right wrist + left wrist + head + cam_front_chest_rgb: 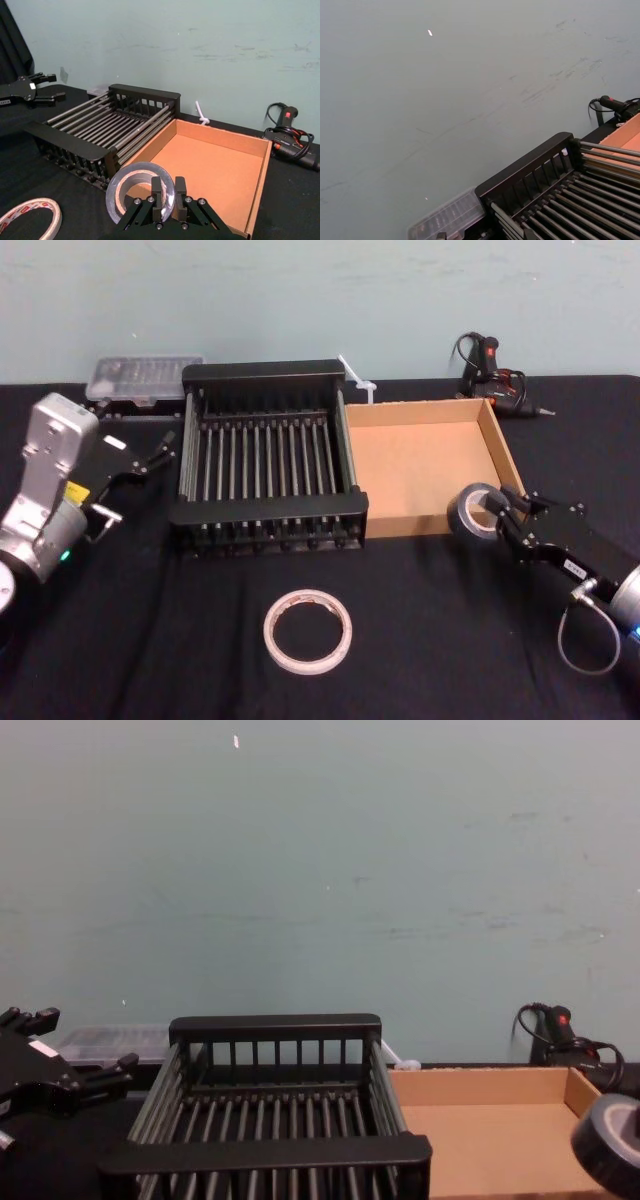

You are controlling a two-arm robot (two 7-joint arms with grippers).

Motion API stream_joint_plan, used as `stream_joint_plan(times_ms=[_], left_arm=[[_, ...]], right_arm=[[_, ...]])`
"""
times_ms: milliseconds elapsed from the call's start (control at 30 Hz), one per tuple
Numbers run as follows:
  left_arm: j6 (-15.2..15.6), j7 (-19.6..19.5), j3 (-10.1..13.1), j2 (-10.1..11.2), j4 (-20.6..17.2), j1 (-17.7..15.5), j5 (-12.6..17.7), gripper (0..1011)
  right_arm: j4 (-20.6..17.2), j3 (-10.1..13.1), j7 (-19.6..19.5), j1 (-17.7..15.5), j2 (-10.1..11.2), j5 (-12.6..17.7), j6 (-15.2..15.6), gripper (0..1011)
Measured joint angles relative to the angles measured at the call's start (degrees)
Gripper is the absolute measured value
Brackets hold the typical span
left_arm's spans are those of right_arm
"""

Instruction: Pick up the white tape and place it into the black box , Pick up the silver tape and place it into the brown box.

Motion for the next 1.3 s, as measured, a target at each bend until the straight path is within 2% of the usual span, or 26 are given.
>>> stream_joint_plan(times_ms=[200, 533, 800, 1300], left_arm=[[0.0, 0.0, 0.0, 0.0, 0.0, 0.0, 0.0, 1001], [0.0, 0.0, 0.0, 0.0, 0.0, 0.0, 0.0, 1001], [0.0, 0.0, 0.0, 0.0, 0.0, 0.0, 0.0, 1001], [0.0, 0.0, 0.0, 0.0, 0.0, 0.0, 0.0, 1001]], right_arm=[[0.1, 0.3, -0.2, 0.2, -0.3, 0.2, -0.1, 170], [0.9, 0.0, -0.7, 2.0, -0.9, 1.1, 1.9, 170], [3.9, -0.9, -1.9, 5.7, -1.8, 1.1, 4.0, 170], [10.4, -2.9, -3.1, 12.8, -4.4, -1.3, 5.2, 171]])
